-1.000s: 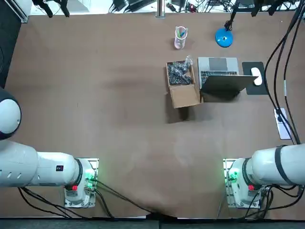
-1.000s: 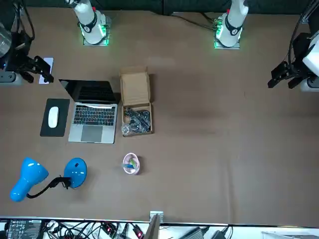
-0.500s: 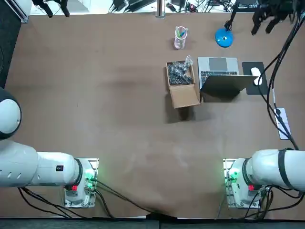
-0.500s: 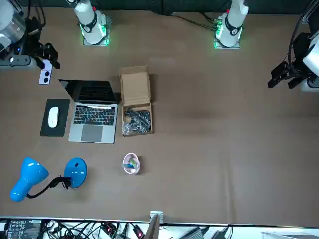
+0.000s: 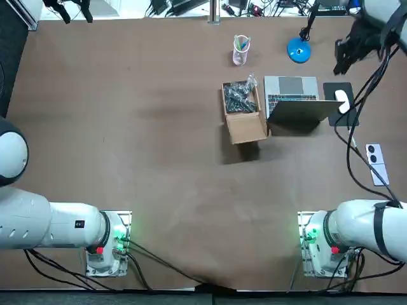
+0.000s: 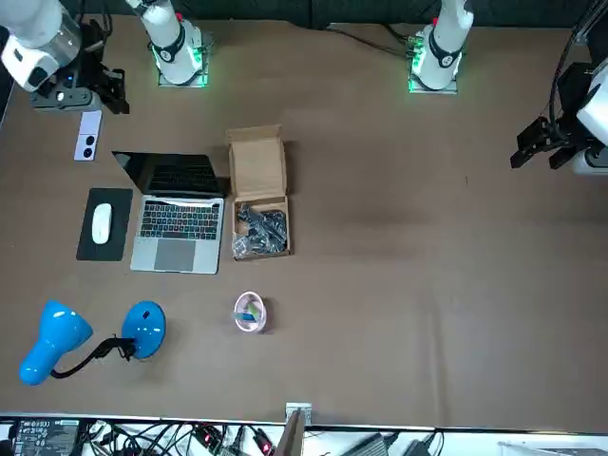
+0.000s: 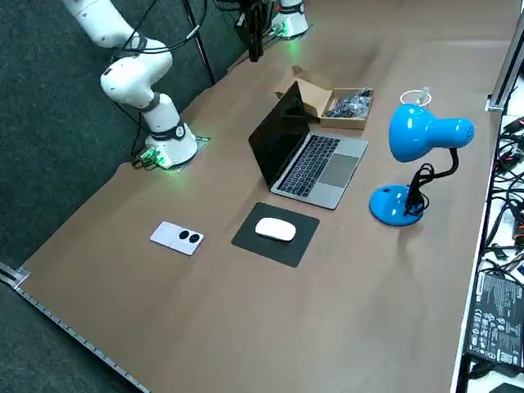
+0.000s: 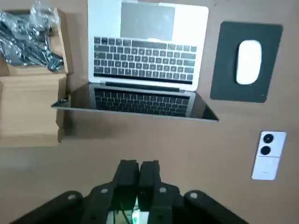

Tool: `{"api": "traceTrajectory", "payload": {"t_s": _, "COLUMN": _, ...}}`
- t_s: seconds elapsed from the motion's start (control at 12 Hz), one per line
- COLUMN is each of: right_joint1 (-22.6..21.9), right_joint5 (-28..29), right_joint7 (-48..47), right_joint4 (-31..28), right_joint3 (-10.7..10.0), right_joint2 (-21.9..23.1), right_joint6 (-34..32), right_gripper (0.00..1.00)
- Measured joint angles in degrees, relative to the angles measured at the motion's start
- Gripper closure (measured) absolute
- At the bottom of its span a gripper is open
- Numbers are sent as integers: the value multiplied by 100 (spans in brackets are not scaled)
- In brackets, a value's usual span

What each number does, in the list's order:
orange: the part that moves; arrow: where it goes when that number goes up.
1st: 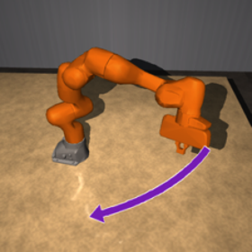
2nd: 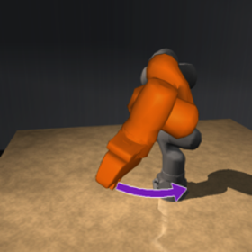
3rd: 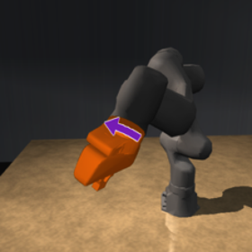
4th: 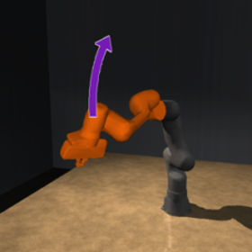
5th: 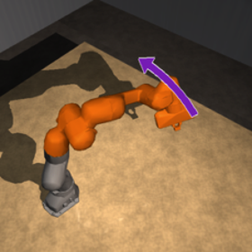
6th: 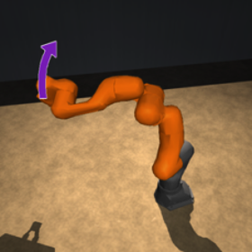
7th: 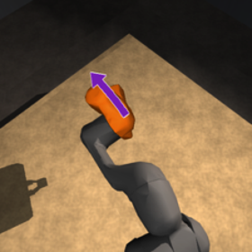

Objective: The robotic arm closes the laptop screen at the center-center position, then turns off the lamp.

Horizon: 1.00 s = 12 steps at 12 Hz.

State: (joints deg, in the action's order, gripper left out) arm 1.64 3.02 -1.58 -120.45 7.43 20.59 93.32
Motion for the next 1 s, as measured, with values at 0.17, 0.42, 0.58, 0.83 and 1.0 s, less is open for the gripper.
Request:
{"api": "traceTrajectory", "payload": {"t_s": 0.17, "right_joint1": -18, "right_joint5": 60, "right_joint7": 0, "right_joint4": -483, "right_joint3": 0, "right_joint2": 249, "right_joint6": 205, "right_gripper": 98}}
{"api": "traceTrajectory", "payload": {"t_s": 0.42, "right_joint1": -29, "right_joint5": 68, "right_joint7": 0, "right_joint4": -959, "right_joint3": 0, "right_joint2": 498, "right_joint6": 356, "right_gripper": 98}}
{"api": "traceTrajectory", "payload": {"t_s": 0.58, "right_joint1": -30, "right_joint5": 73, "right_joint7": 0, "right_joint4": -1119, "right_joint3": 0, "right_joint2": 530, "right_joint6": 479, "right_gripper": 98}}
{"api": "traceTrajectory", "payload": {"t_s": 0.83, "right_joint1": -32, "right_joint5": 86, "right_joint7": 0, "right_joint4": -1521, "right_joint3": 11, "right_joint2": 463, "right_joint6": 945, "right_gripper": 98}}
{"api": "traceTrajectory", "payload": {"t_s": 1.0, "right_joint1": -34, "right_joint5": 89, "right_joint7": -8, "right_joint4": -1839, "right_joint3": 73, "right_joint2": 300, "right_joint6": 1361, "right_gripper": 98}}
